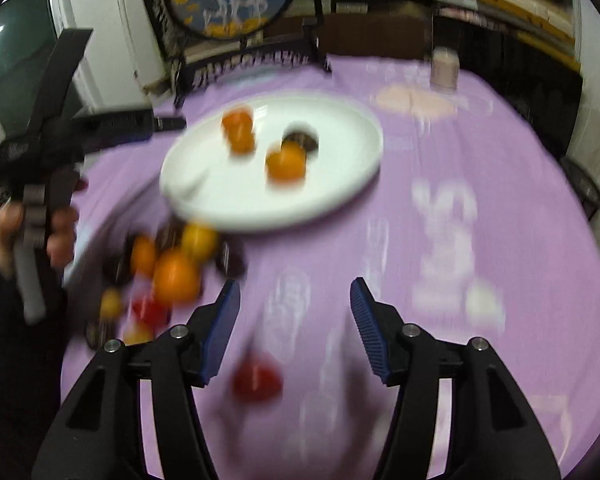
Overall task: Organize fruits
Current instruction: 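Carry both fruits over the white plate and open both tools to release them, then grasp a red cherry tomato with the right tool while the left tool grasps a dark brown fruit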
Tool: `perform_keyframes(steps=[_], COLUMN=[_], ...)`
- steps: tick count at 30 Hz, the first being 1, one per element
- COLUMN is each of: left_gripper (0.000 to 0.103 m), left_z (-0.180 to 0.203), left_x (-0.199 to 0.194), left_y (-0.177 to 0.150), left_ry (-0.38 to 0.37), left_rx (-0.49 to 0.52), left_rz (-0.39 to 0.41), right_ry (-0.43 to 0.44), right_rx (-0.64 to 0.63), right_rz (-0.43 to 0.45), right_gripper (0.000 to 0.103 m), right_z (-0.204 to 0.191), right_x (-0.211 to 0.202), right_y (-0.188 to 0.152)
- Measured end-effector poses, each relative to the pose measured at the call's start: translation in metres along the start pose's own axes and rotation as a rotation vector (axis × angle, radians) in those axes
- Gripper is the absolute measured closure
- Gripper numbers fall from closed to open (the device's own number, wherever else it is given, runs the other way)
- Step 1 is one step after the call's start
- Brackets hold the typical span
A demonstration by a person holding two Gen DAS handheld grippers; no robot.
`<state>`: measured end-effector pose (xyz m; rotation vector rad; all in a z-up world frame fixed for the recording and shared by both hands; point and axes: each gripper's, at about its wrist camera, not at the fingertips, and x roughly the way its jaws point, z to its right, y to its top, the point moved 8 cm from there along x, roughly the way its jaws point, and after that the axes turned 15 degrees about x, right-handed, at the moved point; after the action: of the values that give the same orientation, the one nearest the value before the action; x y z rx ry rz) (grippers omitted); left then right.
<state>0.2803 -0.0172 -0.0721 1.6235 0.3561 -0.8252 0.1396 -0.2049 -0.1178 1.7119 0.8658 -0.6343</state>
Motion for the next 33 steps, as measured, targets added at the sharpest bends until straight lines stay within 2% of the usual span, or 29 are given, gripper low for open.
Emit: perform_keyframes(steps=[2,5,8,10,12,13,14,15,18,21,26,30,33], left_gripper=[0.038,0.038,0.038,0.036,0.033,0.032,0.032,0.032,0.032,0.031,0.029,0.030,0.031], left_z=[-0.005,-0.015,-0.019,-0.020,-0.022,-0.023,-0.022,-0.020,-0.010,0.018,0.051,0.054,0.058], left_x=[-0.010,-0.030,-0.056,-0.078,-0.097,-0.103,-0.108,-0.113,-0.117,-0.114,-0.103,-0.086,-0.082], left_y=[-0.026,-0.068,-0.096,-0.115,-0.131,-0.138,-0.144,-0.151,-0.160,-0.162,-0.167,-0.173,-0.171], left_ry=[-0.024,-0.018,0.011,0.057,0.060,0.057,0.050,0.036,0.010,-0.061,-0.119,-0.111,-0.073], left_rx=[-0.050,-0.113,-0.088,-0.050,-0.048,-0.053,-0.059,-0.061,-0.036,0.038,0.104,0.095,0.111], left_rz=[-0.004,-0.022,-0.027,-0.035,-0.041,-0.044,-0.048,-0.056,-0.069,-0.085,-0.118,-0.174,-0.165], right_ry=[-0.003,0.013,0.031,0.041,0.047,0.046,0.026,0.007,0.007,0.001,0.003,0.025,0.040], right_rx=[0.010,-0.017,-0.049,-0.052,-0.054,-0.057,-0.065,-0.073,-0.075,-0.071,-0.044,-0.044,-0.034], right_rz=[-0.034,-0.051,-0.051,-0.069,-0.091,-0.097,-0.101,-0.097,-0.077,-0.047,-0.045,-0.036,-0.036], right_gripper=[0.045,0.045,0.045,0.045,0.047,0.053,0.069,0.072,0.072,0.072,0.072,0.072,0.072], right_z=[0.006,-0.002,-0.014,-0.017,-0.020,-0.021,-0.022,-0.021,-0.025,-0.022,-0.013,-0.013,-0.012], right_x=[-0.004,-0.010,-0.007,0.001,0.009,0.014,0.019,0.021,0.016,0.005,-0.003,-0.009,-0.010], right_y=[-0.021,-0.042,-0.045,-0.045,-0.047,-0.046,-0.047,-0.048,-0.047,-0.046,-0.050,-0.052,-0.052])
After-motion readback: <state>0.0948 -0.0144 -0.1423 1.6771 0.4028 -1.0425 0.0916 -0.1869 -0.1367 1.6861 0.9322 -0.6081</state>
